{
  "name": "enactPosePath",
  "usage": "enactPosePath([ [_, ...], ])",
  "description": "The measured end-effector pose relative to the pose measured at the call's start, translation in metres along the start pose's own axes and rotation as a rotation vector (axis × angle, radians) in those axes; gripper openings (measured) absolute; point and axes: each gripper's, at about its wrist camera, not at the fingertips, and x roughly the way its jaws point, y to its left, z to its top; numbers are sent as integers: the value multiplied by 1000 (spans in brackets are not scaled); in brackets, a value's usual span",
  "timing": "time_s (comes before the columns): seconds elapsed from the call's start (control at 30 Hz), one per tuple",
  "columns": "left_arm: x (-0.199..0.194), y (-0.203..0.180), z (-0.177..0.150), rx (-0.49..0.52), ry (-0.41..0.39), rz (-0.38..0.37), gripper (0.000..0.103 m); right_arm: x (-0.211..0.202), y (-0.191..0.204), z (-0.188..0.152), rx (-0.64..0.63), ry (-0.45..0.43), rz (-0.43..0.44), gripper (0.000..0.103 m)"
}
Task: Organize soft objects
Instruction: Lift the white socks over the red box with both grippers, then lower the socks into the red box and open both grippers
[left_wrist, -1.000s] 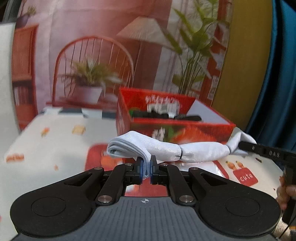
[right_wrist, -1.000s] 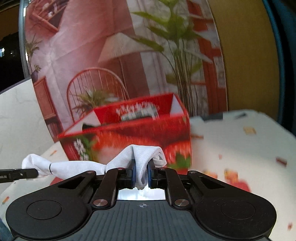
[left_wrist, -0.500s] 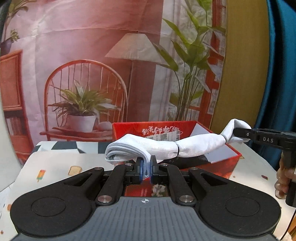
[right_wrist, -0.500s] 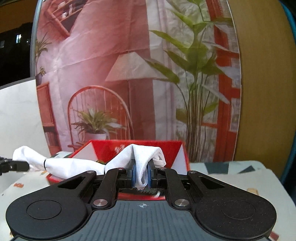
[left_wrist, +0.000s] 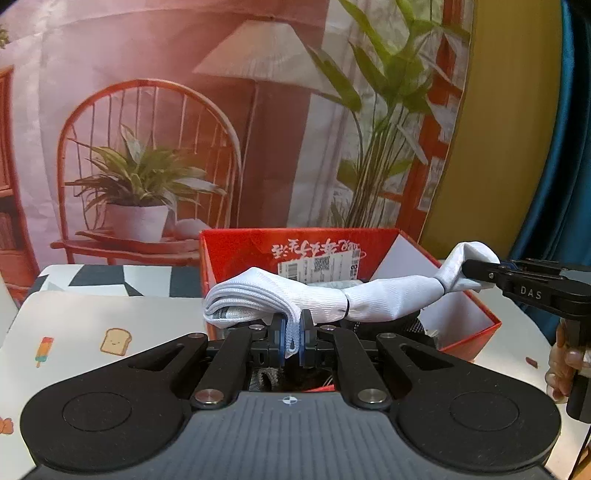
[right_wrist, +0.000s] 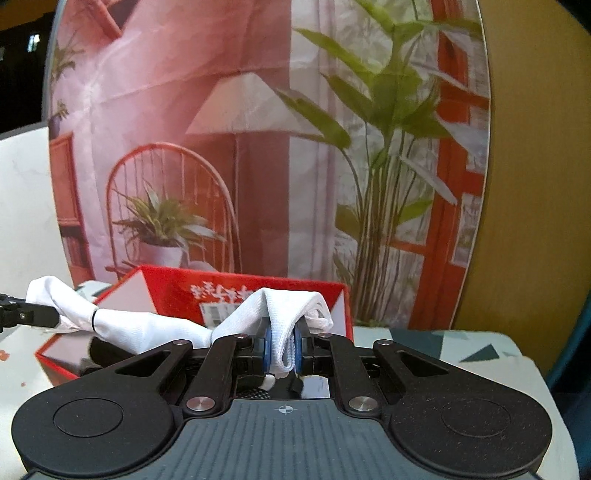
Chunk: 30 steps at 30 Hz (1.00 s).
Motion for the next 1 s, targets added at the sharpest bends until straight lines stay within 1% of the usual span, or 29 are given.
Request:
enactPosePath([
  [0.3,19,2,-4,21,84,-9,8,20,5,-10,-53,72,12,11],
  [0.6,25,3,-4,33,128,-7,8,30,13,-19,-65,106,12,11],
  [0.77,38,0,-4,37,159,-8,8,38,16,-23,-73,142,-1,11],
  [0.87,46,-3,-3,39,169,-7,8,43,18,-26,-68,158,-7,11],
  [1.0,47,-8,-1,91,137,7,10,43,22,-28,-83,162,-21,12],
])
